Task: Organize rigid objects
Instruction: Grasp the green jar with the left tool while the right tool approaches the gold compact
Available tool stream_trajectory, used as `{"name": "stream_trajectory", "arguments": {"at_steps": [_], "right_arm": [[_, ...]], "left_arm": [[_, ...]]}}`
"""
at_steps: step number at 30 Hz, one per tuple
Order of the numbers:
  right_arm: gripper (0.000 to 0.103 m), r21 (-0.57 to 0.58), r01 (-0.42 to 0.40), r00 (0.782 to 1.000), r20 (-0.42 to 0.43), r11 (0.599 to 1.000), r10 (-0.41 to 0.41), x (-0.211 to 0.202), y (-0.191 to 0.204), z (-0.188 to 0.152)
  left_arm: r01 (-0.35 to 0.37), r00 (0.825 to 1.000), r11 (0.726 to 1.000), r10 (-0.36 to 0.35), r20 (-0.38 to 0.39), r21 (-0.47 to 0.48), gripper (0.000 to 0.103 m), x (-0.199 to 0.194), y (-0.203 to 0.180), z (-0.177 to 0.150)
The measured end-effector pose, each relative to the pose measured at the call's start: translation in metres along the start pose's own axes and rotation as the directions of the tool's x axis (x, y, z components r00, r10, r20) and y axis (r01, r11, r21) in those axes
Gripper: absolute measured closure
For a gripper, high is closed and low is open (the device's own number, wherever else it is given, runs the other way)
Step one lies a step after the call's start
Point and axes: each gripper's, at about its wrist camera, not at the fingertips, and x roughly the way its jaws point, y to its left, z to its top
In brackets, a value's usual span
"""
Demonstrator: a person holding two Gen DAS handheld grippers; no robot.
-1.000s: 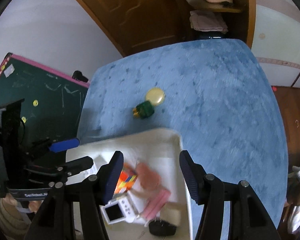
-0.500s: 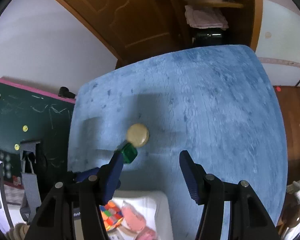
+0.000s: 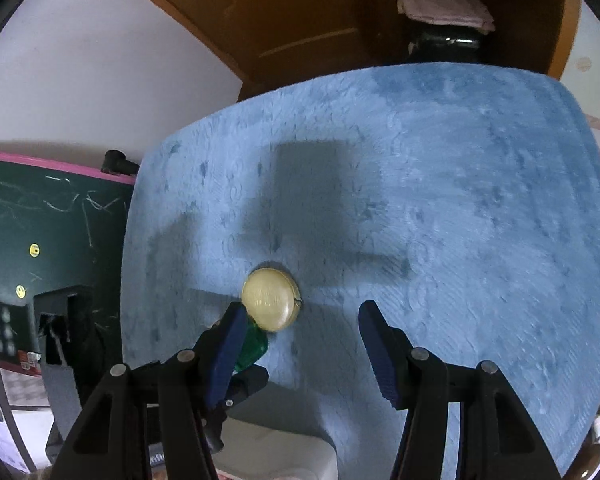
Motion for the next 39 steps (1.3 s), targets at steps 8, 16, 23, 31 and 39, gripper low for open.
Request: {"name": "stream_trajectory", "arguments": {"at_steps": [8,16,23,31,39], "right_arm": [[0.044,-0.016,-0.014,0.999,-0.034,1.000,0.014,0.016,0.004,0.008],[0.044,-0.009,-0.019,0.999,-0.051,1.000,0.019,0.024,0.000,0.008],[0.044,0.006,-0.017,0.998,-0.056,1.000,0.017,0.026,-0.008,0.005],[0.044,0.018,-0.029,0.998,-0.056,0.999,0.029,0.027,-0.010,0.003],[0.044,0.029,-0.036,0.998,-0.056,0.999,0.038,0.029,-0.011,0.000]], "left_arm": [[-0.027,1.000,0.999,0.026,0.006,0.035,0.033,0.005,-0.001,-0.001],[-0.050,0.999,0.988,0.048,0.021,0.149,0.034,0.008,-0.018,0.002],[-0.045,0.999,0.986,0.048,-0.012,0.161,0.035,0.016,-0.019,-0.002],[0.078,0.997,0.997,-0.078,-0.029,0.006,0.035,0.015,-0.005,-0.003],[0.128,0.991,0.980,-0.133,-0.022,-0.153,0.035,0.017,0.013,-0.008]]}}
